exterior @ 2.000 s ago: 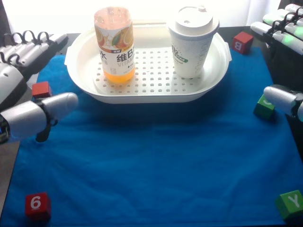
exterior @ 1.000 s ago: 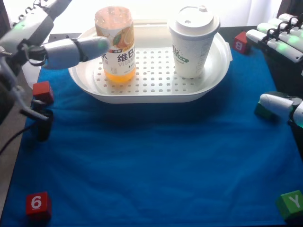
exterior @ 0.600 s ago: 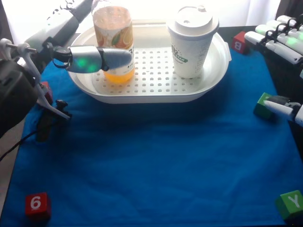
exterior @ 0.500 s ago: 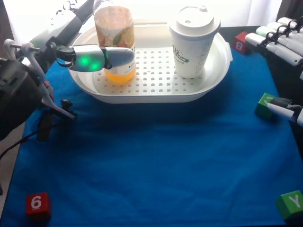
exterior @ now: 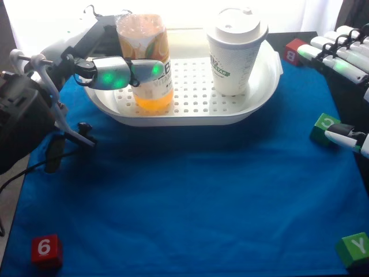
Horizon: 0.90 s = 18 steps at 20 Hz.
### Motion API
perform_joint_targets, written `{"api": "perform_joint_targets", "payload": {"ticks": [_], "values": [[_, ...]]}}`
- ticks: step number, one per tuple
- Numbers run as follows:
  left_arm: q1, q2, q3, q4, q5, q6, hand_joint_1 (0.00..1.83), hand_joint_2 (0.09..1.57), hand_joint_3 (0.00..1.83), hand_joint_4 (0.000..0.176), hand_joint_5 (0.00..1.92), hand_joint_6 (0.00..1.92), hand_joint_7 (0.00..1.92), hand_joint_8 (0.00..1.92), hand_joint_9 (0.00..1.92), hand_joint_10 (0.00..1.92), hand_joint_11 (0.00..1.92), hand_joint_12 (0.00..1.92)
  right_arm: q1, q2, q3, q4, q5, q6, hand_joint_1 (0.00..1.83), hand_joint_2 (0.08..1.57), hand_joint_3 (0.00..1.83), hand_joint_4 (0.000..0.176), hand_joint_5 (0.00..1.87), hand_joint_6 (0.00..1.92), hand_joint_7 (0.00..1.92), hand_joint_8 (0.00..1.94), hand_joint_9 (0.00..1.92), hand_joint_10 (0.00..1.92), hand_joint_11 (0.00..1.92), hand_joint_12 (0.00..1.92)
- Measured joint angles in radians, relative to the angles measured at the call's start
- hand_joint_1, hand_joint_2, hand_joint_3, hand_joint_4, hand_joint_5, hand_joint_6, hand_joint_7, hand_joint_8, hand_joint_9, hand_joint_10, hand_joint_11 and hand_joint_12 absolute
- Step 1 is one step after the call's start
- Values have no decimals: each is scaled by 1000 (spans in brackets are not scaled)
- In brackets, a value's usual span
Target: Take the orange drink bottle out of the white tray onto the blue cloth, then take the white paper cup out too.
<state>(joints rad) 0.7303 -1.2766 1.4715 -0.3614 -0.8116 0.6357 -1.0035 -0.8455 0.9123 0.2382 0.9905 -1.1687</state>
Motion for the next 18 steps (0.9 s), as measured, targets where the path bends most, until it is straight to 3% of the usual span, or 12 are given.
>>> {"api": "perform_joint_targets", "payload": {"ticks": [1, 2, 3, 4, 5, 7, 8, 9, 11, 14, 16, 18], "values": [[0, 13, -20, 24, -10, -1, 1172, 1207, 1, 0, 708, 1271, 904, 1241, 897, 1123, 706, 1536, 0, 0, 0, 2, 0, 0, 813, 1254, 0, 0, 0, 0, 0, 0, 0, 0, 0, 0], [0, 30, -43, 45, -28, 0, 1021, 1213, 1, 21, 767, 1283, 865, 1005, 911, 1092, 735, 1556, 0, 0, 0, 3, 0, 0, 794, 1261, 0, 0, 0, 0, 0, 0, 0, 0, 0, 0], [0, 55, -73, 73, -70, -1, 1158, 1191, 1, 0, 772, 1190, 915, 1189, 928, 1070, 759, 1564, 0, 0, 0, 2, 0, 0, 791, 1262, 0, 0, 0, 0, 0, 0, 0, 0, 0, 0], [0, 78, -98, 87, -119, -1, 980, 1212, 1, 96, 772, 1274, 877, 980, 891, 1095, 748, 1633, 0, 0, 0, 3, 0, 0, 800, 1261, 0, 0, 0, 0, 0, 0, 0, 0, 0, 0], [-1, 103, -122, 99, -177, -2, 888, 1250, 0, 160, 709, 1379, 868, 814, 847, 1043, 744, 1616, 0, 0, 0, 3, 0, 0, 796, 1260, 0, 0, 0, 0, 0, 0, 0, 0, 0, 0], [-1, 141, -166, 105, -283, 4, 841, 1280, 3, 175, 655, 1463, 880, 669, 835, 992, 759, 1585, 0, 0, 0, 4, 0, 0, 728, 1282, 9, 0, 0, 0, 0, 0, 0, 0, 0, 0], [11, 156, -188, 111, -340, 3, 730, 1256, 0, 0, 550, 958, 834, 651, 840, 981, 715, 1521, 0, -1, 0, 4, 0, 0, 689, 1288, 11, 0, 0, 0, 0, 0, 0, 0, 0, 0], [31, 172, -218, 119, -391, 5, 687, 1246, 0, 0, 589, 704, 835, 703, 845, 1034, 647, 1540, 0, -1, 0, 2, 0, 0, 671, 1284, 8, 0, 0, 0, 0, 0, 0, 0, 0, 0], [91, 201, -291, 139, -447, 11, 657, 1263, 1, 0, 630, 489, 796, 653, 817, 1038, 576, 1607, 0, -3, 0, 5, 0, 0, 650, 1281, 5, 0, 0, 0, 0, 0, 0, 0, 0, 0], [156, 244, -381, 183, -476, 35, 725, 1251, 0, 0, 636, 470, 779, 619, 758, 961, 593, 1518, 0, -3, 0, 10, 0, 0, 684, 1270, 0, 0, 0, 0, 0, 0, 0, 0, 0, 0], [194, 257, -421, 177, -499, 36, 778, 1249, 0, 0, 648, 426, 755, 491, 764, 872, 623, 1451, 0, -3, 0, 13, 0, 0, 685, 1280, 3, 0, 0, 0, 0, 0, 0, 0, 0, 0], [240, 260, -445, 166, -507, 29, 719, 1303, 3, 0, 549, 257, 757, 383, 755, 858, 626, 1430, 0, -3, 1, 14, 0, 0, 704, 1264, 0, 0, 0, 0, 0, 0, 0, 0, 0, 0]]}}
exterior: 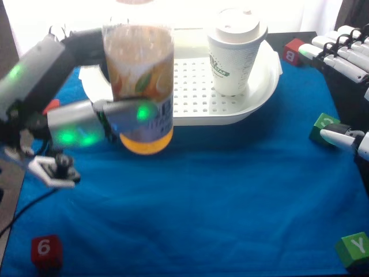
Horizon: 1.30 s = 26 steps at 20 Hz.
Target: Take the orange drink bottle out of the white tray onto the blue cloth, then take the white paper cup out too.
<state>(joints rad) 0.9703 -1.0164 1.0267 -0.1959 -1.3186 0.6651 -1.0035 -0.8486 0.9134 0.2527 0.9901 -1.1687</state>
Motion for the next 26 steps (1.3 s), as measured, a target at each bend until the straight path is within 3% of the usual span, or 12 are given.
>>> {"api": "perform_joint_targets", "payload": {"ticks": [4, 5, 6, 9, 11, 12, 16, 17, 19, 22, 25, 26], "values": [[16, -69, 49, -17, 135, -48, 760, 1335, 0, 0, 333, 103, 549, 313, 612, 869, 466, 1537, 0, -2, 5, 2, 0, 0, 721, 1261, 0, 0, 0, 0, 0, 0, 0, 0, 0, 0], [20, -84, 56, -18, 185, -47, 665, 1289, 0, 45, 283, 48, 473, 170, 408, 663, 139, 1477, 0, -2, 5, 1, 0, 0, 719, 1270, 0, 0, 0, 0, 0, 0, 0, 0, 0, 0], [23, -83, 59, 1, 199, -49, 659, 1284, 0, 50, 230, 13, 386, 59, 287, 480, 27, 1374, 0, -2, 5, 5, 0, 0, 717, 1269, 0, 0, 0, 0, 0, 0, 0, 0, 0, 0], [58, -84, 54, -41, 153, -70, 529, 1284, 0, 89, 61, 4, 89, 0, 99, 87, 0, 752, 4, -2, 8, 6, 2, 0, 635, 1274, 2, 0, 0, 0, 0, 0, 0, 0, 0, 0], [97, -70, 32, -59, 133, -77, 492, 1237, 0, 167, 2, 0, 3, 0, 5, 7, 0, 101, 10, -2, 8, 5, -2, 0, 618, 1289, 7, 0, 0, 0, 0, 0, 0, 0, 0, 0], [116, -60, 19, -64, 123, -74, 532, 1195, 0, 174, 0, 0, 0, 0, 0, 1, 0, 19, 15, -2, 8, 1, 0, 0, 634, 1285, 5, 0, 0, 0, 0, 0, 0, 0, 0, 0], [197, -18, -34, -98, 42, -62, 417, 1162, 0, 176, 0, 0, 0, 0, 0, 0, 0, 0, 19, -2, 9, 3, 6, 0, 600, 1279, 1, 0, 0, 0, 0, 0, 0, 0, 0, 0], [224, -5, -47, -112, 16, -58, 413, 1165, 0, 155, 0, 0, 0, 0, 0, 0, 0, 0, 28, -2, 9, 0, 3, 0, 567, 1292, 7, 0, 0, 0, 0, 0, 0, 0, 0, 0], [262, 18, -68, -143, -26, -47, 379, 1157, 0, 152, 0, 0, 0, 0, 0, 0, 0, 0, 42, -2, 10, -6, 5, 0, 449, 1314, 13, 0, 0, 0, 0, 0, 0, 0, 0, 0], [318, 53, -111, -201, -76, 30, 386, 1142, 0, 99, 0, 0, 0, 0, 0, 0, 2, 1, 94, -34, 43, -41, 2, 32, 269, 1304, 3, 13, 0, 0, 0, 0, 0, 0, 0, 0], [360, 63, -122, -248, -113, 39, 406, 1134, 0, 90, 0, 0, 0, 0, 0, 0, 0, 0, 190, -89, 93, -71, -33, 39, 210, 1285, 0, 32, 0, 0, 0, 0, 0, 0, 0, 0], [373, 69, -127, -262, -127, 42, 397, 1130, 0, 109, 0, 0, 0, 0, 0, 0, 0, 0, 231, -113, 116, -87, -47, 39, 217, 1280, 0, 43, 0, 0, 0, 0, 0, 0, 0, 0]]}}
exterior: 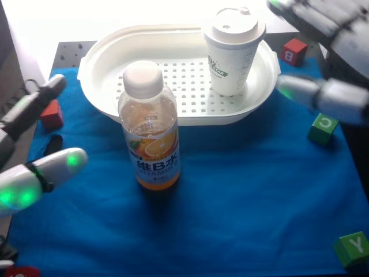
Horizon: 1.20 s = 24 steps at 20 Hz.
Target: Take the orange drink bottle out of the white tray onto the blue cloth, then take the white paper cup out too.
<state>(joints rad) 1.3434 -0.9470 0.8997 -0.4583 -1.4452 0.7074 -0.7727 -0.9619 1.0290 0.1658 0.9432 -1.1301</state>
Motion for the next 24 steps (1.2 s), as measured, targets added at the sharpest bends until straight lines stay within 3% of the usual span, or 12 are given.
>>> {"api": "perform_joint_targets", "payload": {"ticks": [1, 2, 7, 8, 9, 12, 14, 16, 18, 20, 23, 24], "values": [[15, 5, -2, -12, -12, 5, 415, 1127, 0, 129, 0, 0, 0, 0, 0, 0, 0, 0, 34, -26, 25, -15, -12, 0, 218, 1270, 0, 52, 0, 0, 0, 0, 0, 0, 0, 0], [24, 6, -3, -37, -22, 5, 435, 1133, 0, 137, 0, 0, 0, 0, 0, 0, 0, 0, 67, -58, 59, -27, -37, 0, 265, 1260, 0, 78, 0, 0, 0, 0, 0, 0, 0, 0], [24, 7, -3, -68, -48, 10, 416, 1150, 2, 159, 0, 0, 0, 0, 0, 0, 0, 0, 172, -190, 191, -35, -208, 0, 365, 1206, 0, 66, 0, 0, 0, 0, 0, 0, 0, 0], [24, 7, -3, -69, -52, 10, 413, 1151, 2, 162, 0, 0, 0, 0, 0, 0, 0, 0, 186, -205, 213, -37, -223, 0, 369, 1201, 0, 73, 0, 0, 0, 0, 0, 0, 0, 0], [25, 7, -3, -77, -56, 11, 392, 1153, 2, 161, 0, 0, 0, 0, 0, 0, 0, 0, 201, -227, 243, -35, -239, 0, 401, 1190, 0, 68, 0, 0, 0, 0, 0, 0, 0, 0], [31, 7, -3, -89, -65, 11, 386, 1159, 4, 122, 0, 0, 0, 0, 0, 0, 0, 0, 224, -282, 314, -22, -281, 0, 389, 1176, 0, 58, 0, 0, 0, 0, 0, 0, 0, 0], [31, 7, -3, -92, -68, 11, 396, 1161, 3, 125, 0, 0, 0, 0, 0, 0, 0, 0, 227, -316, 349, -21, -325, 0, 446, 1171, 0, 18, 0, 0, 0, 0, 0, 0, 0, 0], [31, 7, -3, -88, -68, 11, 418, 1154, 0, 124, 0, 0, 0, 0, 0, 0, 0, 0, 228, -347, 389, -6, -351, 0, 495, 1144, 0, 7, 0, 0, 0, 0, 0, 0, 0, 0], [31, 7, -2, -91, -68, 11, 431, 1148, 0, 119, 0, 0, 0, 0, 0, 0, 0, 0, 234, -369, 429, 20, -383, 0, 509, 1133, 0, 14, 0, 0, 0, 0, 0, 0, 0, 0], [31, 7, -2, -94, -68, 11, 443, 1138, 0, 140, 0, 0, 0, 0, 0, 0, 0, 0, 234, -384, 458, 29, -396, 0, 547, 1112, 0, 39, 0, 0, 0, 0, 0, 0, 0, 0], [31, 6, -2, -88, -68, 11, 447, 1138, 0, 140, 0, 0, 0, 0, 0, 0, 0, 0, 234, -408, 496, 55, -420, 0, 575, 1105, 0, 36, 0, 0, 0, 0, 0, 0, 38, 19], [31, 6, -2, -92, -68, 11, 453, 1139, 0, 138, 0, 0, 0, 0, 0, 0, 0, 0, 238, -412, 504, 63, -426, 0, 616, 1063, 42, 31, 0, 0, 0, 0, 45, 21, 7, 670]]}}
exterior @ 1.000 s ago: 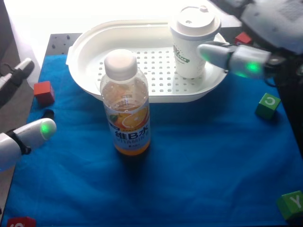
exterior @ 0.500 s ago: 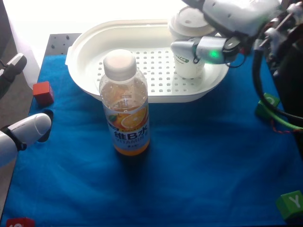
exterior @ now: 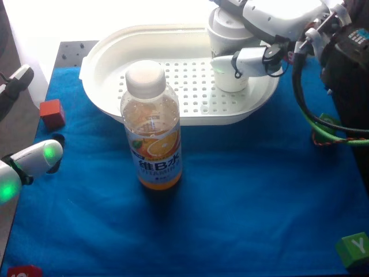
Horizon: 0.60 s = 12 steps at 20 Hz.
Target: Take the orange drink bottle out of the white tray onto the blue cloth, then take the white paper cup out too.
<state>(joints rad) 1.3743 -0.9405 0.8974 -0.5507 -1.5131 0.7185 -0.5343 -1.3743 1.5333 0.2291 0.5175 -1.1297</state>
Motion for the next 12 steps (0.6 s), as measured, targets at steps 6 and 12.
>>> {"api": "perform_joint_targets", "payload": {"ticks": [6, 12], "values": [[3, -1, 0, -4, -4, 0, 457, 1153, 1, 147, 0, 0, 0, 0, 0, 0, 0, 0, 7, 1, -1, 27, 2, 2, 780, 1188, 0, 0, 155, 798, 308, 988, 469, 1750, 597, 1918], [13, -5, 0, -24, -10, 0, 515, 1151, 0, 112, 0, 0, 0, 0, 0, 0, 39, 25, 7, 26, -65, 13, -14, 0, 748, 1179, 0, 0, 98, 1329, 278, 1345, 569, 1785, 730, 1921]]}}
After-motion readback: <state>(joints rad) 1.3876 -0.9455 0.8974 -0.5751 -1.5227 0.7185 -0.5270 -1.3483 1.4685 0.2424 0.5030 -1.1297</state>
